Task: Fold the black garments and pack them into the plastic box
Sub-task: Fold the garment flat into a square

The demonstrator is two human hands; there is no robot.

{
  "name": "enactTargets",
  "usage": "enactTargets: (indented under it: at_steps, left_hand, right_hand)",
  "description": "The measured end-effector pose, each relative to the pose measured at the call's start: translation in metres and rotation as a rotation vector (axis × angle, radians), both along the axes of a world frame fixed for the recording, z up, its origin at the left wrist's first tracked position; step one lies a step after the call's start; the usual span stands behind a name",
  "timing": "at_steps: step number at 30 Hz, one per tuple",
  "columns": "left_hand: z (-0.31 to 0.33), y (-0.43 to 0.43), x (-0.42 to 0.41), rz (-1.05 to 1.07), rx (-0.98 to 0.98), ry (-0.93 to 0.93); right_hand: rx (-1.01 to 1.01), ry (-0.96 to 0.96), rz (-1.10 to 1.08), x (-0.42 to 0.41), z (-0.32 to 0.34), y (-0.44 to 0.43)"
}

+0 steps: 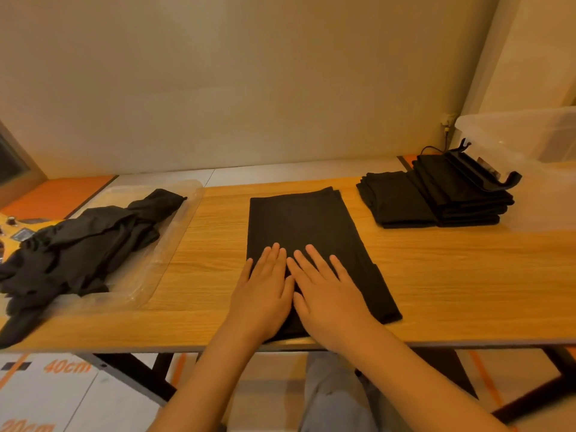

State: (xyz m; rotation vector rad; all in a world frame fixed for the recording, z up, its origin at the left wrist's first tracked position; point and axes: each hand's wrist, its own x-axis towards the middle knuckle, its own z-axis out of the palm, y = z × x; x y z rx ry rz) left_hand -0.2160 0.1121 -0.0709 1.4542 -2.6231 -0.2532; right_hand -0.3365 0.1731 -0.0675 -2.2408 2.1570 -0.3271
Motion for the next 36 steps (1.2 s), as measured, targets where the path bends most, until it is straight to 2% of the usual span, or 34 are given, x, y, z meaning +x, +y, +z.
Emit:
enactTargets:
  at_steps: [2,6,9,11,15,19,23,28,32,36]
  left_hand:
    - [-0.005,0.003,0.006,0.026,0.02,0.004]
    - [-0.006,0.005,0.025,0.025,0.025,-0.022]
    - [-0.002,0.009,0.033,0.016,0.034,-0.085]
    - [0.007,0.003,0.029,0.042,0.062,-0.084]
    - [0.024,-0.042,-0.006,0.027,0.004,0.04]
    - [0.012,-0.092,-0.03,0.027,0.059,-0.07]
    - [0.001,-0.108,-0.023,0.018,0.07,-0.068]
    - [0.006,-0.115,-0.022,0.013,0.106,-0.085]
    - [0.013,-0.146,-0.04,0.005,0.068,-0.084]
    - [0.002,-0.169,-0.041,0.026,0.061,-0.086]
  right_hand:
    - [0.161,-0.003,-0.029,-0.015,-0.002,0.002]
    - [0.146,0.007,-0.188,-0.046,-0.004,0.015]
    - [0.21,0.004,-0.253,-0.057,0.002,0.028]
    - [0.177,-0.002,-0.278,-0.056,0.011,0.022]
    - [0.039,-0.001,-0.117,-0.04,0.026,-0.04]
    - [0.172,0.035,0.02,-0.034,0.012,-0.104]
    - [0.227,-0.006,-0.083,-0.059,0.001,-0.116]
    - [0.217,0.036,-0.285,-0.093,0.006,-0.12]
    - [0.1,0.061,-0.158,-0.079,0.006,-0.15]
    - [0.165,0.029,-0.188,-0.09,-0.004,-0.171]
